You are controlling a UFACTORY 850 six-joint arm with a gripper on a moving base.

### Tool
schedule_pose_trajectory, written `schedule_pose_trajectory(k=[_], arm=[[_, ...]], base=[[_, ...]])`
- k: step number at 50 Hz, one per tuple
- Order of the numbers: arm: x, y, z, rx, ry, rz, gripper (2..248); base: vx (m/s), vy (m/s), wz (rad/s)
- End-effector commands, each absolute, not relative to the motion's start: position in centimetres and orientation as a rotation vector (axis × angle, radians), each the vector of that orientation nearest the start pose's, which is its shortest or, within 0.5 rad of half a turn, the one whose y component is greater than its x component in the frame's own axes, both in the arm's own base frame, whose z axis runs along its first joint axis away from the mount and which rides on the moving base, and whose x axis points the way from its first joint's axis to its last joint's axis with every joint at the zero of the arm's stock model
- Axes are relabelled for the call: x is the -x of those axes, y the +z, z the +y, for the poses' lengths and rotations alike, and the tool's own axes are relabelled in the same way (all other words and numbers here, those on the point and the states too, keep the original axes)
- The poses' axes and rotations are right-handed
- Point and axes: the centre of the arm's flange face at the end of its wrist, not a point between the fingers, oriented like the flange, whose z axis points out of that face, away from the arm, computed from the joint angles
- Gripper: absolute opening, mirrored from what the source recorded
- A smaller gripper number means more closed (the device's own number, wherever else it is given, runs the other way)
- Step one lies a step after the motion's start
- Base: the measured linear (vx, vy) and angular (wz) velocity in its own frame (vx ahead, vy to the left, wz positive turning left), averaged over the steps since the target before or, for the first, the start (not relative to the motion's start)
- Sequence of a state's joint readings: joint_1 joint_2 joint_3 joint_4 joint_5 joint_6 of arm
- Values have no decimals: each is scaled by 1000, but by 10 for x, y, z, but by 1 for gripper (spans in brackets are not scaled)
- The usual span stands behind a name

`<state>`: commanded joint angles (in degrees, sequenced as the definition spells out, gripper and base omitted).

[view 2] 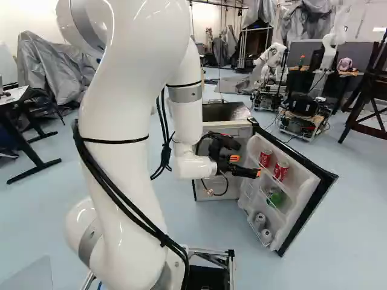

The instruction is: Grab a drink from the fridge

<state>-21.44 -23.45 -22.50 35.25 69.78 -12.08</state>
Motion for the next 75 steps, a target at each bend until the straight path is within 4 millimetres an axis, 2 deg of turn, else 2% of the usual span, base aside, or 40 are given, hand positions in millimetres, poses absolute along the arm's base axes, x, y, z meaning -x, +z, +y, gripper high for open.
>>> schedule_pose_trajectory(k=[24,75], arm=[[-351,257,-186,-1989,1240,-823,247],[-389,249,-215,-1922,1227,-914,247]], base=[[0,0,0],[0,0,0]])
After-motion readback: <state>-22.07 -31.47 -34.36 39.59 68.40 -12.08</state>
